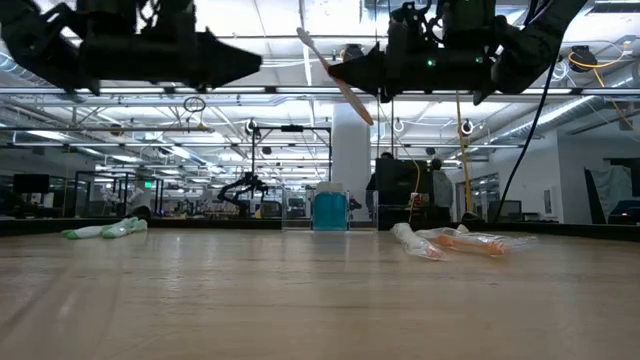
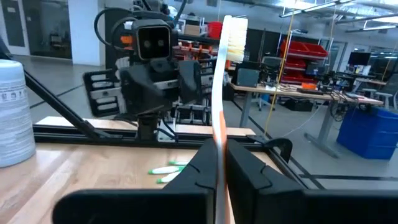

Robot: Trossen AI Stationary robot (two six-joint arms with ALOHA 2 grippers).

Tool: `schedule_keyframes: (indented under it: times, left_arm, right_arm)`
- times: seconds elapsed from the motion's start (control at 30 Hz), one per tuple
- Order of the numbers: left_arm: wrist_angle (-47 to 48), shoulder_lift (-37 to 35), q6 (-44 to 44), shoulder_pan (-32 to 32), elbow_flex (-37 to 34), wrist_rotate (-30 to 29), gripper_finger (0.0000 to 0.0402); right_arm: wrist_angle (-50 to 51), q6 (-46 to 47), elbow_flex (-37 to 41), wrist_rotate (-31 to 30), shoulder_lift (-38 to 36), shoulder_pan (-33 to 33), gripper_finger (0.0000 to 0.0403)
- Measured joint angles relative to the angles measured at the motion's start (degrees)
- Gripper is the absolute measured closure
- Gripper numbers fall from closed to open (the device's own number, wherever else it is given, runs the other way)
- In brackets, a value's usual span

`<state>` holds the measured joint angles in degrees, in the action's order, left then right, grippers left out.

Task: Pick & Place toothbrushing station
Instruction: Put the orange toothbrush into the transparent organizer

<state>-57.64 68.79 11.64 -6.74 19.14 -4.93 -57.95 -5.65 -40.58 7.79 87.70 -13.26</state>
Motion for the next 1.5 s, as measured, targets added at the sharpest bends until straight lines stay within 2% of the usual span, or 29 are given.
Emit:
schedule_keyframes:
  times: [0.13,0.3,0.43,1.0,1.5]
  left_arm:
    - [-1.5,6.8,-1.0,0.0,6.9,4.9,0.0245]
    - [-1.1,14.7,-2.8,-0.2,15.7,5.1,0.0245]
    - [-2.0,17.8,-2.9,-1.1,19.6,6.8,0.0245]
    - [-3.0,18.3,-3.5,-2.3,20.5,6.4,0.0245]
    - [-1.8,18.3,-13.6,-3.9,20.9,7.3,0.0245]
  right_arm:
    - [-0.3,0.0,0.0,0.0,0.0,0.7,0.0397]
    - [-0.8,-1.1,0.0,-0.2,0.0,1.7,0.0397]
    - [-1.8,-1.1,0.0,-0.6,-0.1,1.8,0.0398]
    - [-1.5,-2.7,0.0,-0.1,0.0,2.0,0.0402]
    - [-1.4,-2.5,-0.1,-0.3,0.0,2.1,0.0402]
